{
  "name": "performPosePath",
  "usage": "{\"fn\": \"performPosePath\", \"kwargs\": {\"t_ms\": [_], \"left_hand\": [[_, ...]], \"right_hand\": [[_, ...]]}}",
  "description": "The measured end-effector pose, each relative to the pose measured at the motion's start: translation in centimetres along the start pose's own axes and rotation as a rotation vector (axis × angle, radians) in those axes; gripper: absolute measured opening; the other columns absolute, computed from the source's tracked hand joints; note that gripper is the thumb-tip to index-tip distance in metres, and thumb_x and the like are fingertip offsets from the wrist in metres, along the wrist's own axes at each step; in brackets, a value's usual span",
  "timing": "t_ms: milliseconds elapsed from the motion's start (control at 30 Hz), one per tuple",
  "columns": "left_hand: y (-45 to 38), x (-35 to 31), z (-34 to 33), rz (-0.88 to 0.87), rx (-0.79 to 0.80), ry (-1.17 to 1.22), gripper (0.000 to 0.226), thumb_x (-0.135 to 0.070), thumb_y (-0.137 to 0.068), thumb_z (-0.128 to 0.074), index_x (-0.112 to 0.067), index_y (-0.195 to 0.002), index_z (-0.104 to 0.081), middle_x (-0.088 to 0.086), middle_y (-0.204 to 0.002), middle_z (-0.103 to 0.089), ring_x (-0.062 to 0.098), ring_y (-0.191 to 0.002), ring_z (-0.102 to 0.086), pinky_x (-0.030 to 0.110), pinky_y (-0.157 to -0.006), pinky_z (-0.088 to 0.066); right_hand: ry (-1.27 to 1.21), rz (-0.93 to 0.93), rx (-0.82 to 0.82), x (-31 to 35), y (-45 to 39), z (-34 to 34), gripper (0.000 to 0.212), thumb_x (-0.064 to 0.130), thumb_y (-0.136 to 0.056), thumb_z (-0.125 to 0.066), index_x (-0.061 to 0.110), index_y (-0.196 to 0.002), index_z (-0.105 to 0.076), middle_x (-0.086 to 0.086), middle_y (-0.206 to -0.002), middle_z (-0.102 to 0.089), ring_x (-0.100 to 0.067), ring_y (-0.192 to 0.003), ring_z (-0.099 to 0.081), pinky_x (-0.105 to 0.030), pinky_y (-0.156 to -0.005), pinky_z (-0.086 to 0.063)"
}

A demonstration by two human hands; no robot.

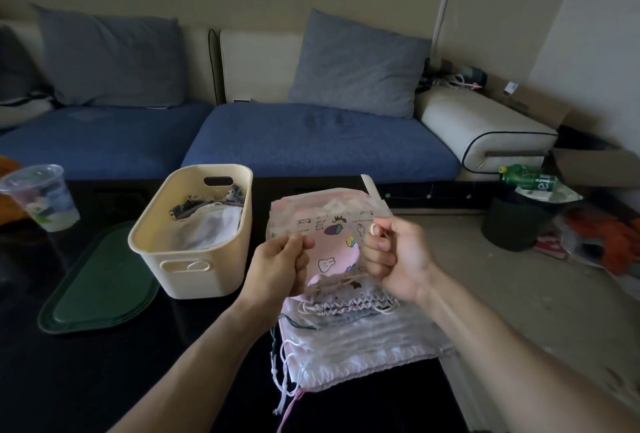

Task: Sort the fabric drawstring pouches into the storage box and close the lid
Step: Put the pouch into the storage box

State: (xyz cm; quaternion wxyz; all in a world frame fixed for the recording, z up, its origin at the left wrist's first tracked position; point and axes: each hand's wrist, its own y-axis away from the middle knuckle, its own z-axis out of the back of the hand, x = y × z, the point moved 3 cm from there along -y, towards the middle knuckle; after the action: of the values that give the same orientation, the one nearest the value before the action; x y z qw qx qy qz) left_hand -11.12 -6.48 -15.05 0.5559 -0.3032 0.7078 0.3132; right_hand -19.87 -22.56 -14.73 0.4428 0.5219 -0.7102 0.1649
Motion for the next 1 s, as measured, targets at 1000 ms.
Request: {"fn": "performPosePath", "kwargs": {"t_ms": [1000], "left_hand": [[2.2,-2.7,-0.5,-0.012,0.389,0.28,0.022,-0.019,-0.096,-0.045,-0.002,-0.1,-0.059,0.017,-0.085,-0.065,0.025,-0.075,-0.065,0.031,-0.073,-0.056]], "right_hand": [[1.243,-0.172,0.454,-2.2,3.8,-4.4,0.02,0.026,-0.088,-0.074,0.021,-0.107,-0.073,0.003,-0.091,-0.072,-0.003,-0.076,-0.063,-0.022,-0.073,-0.049]]}}
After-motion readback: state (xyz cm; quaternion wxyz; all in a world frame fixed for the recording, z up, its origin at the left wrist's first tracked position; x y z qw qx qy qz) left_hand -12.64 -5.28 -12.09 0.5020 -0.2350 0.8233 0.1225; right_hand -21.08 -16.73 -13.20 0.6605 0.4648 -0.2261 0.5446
